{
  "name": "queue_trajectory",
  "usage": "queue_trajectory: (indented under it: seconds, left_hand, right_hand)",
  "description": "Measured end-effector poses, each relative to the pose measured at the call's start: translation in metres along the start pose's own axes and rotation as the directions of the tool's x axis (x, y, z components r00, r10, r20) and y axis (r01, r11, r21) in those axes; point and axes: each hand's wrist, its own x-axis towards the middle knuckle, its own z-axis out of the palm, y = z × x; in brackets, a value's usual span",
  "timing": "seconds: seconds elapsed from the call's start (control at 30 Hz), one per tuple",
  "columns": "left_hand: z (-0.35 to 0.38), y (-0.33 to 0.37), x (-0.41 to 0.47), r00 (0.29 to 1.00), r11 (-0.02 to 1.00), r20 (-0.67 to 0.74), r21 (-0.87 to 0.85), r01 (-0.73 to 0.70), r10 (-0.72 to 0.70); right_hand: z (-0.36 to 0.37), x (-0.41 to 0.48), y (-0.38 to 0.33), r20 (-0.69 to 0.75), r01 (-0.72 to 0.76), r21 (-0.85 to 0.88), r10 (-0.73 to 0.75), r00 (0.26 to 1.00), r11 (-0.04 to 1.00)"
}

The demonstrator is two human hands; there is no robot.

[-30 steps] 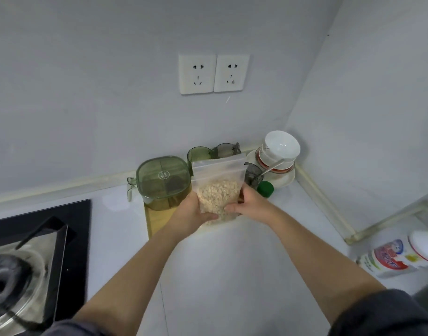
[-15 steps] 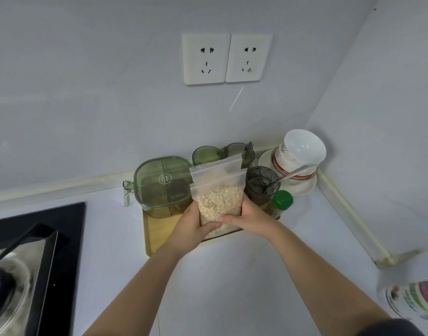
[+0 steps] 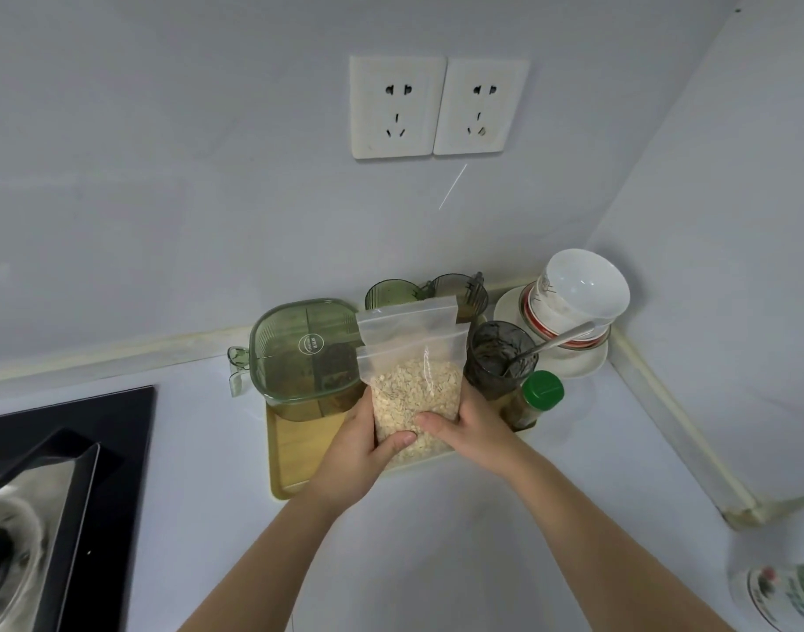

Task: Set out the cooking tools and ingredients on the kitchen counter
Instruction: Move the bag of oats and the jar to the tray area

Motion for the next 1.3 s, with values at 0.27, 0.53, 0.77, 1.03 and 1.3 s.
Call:
queue_trajectory:
  seconds: [0.27, 0.53, 0.77, 1.03, 1.3]
  left_hand:
    - [0.003, -0.007, -0.001, 0.998, 0.997, -0.011, 0.041, 0.066, -0.066]
    - [0.003, -0.009, -0.002, 0.995, 0.987, -0.015, 0.126, 0.096, -0.095]
    - [0.003, -0.013, -0.003, 0.996, 0.977, -0.016, 0.190, 0.093, -0.091]
    - [0.005, -0.008, -0.004, 0.991, 0.973, -0.049, 0.194, 0.128, -0.121]
    - [0.002, 0.022, -0.049, 0.983, 0.914, -0.155, 0.374, 0.155, -0.103]
  right_hand:
    - [0.004, -0.003, 0.007, -0.017, 0.045, -0.124, -0.048, 0.999, 0.991]
    - [-0.003, -0.010, 0.004, 0.079, 0.065, -0.158, -0.053, 0.995, 0.985]
    - [-0.002, -0.011, 0.006, 0.068, 0.070, -0.177, -0.058, 0.996, 0.982]
    - [0.001, -0.012, 0.007, 0.037, 0.046, -0.169, -0.041, 0.999, 0.985]
    - [0.025, -0.067, 0.004, -0.232, -0.097, -0.283, 0.030, 0.972, 0.954]
